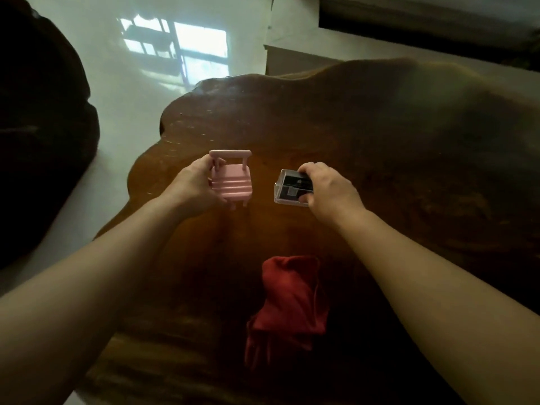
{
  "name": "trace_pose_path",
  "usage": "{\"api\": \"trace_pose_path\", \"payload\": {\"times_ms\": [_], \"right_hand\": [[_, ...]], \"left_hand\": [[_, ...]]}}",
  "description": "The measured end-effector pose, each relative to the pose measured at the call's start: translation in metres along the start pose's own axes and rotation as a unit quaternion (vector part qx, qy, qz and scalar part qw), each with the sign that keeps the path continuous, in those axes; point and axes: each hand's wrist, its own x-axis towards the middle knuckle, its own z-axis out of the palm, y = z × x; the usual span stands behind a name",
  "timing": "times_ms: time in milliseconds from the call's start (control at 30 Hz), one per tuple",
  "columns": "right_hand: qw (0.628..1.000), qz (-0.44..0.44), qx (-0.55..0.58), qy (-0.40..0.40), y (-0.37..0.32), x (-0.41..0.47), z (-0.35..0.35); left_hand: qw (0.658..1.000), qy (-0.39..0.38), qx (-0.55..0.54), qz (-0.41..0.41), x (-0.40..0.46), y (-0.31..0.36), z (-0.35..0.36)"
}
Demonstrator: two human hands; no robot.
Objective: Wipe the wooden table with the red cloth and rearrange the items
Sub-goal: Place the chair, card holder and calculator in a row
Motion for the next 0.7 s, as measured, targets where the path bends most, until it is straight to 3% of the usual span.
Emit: {"api": "trace_pose_path", "payload": {"times_ms": [433, 600, 700], "right_hand": [[0.999, -0.002, -0.018, -0.032, -0.009, 0.005, 0.042], [0.999, -0.017, 0.004, -0.042, -0.003, -0.001, 0.035], [0.999, -0.016, 0.016, -0.027, 0.006, -0.016, 0.023]], "left_hand": [[1.0, 0.004, 0.017, -0.019, 0.008, -0.02, 0.008], [0.993, 0.103, 0.062, -0.01, -0.017, -0.007, 0.006], [0.979, 0.16, 0.119, 0.043, -0.038, 0.005, 0.008]]}}
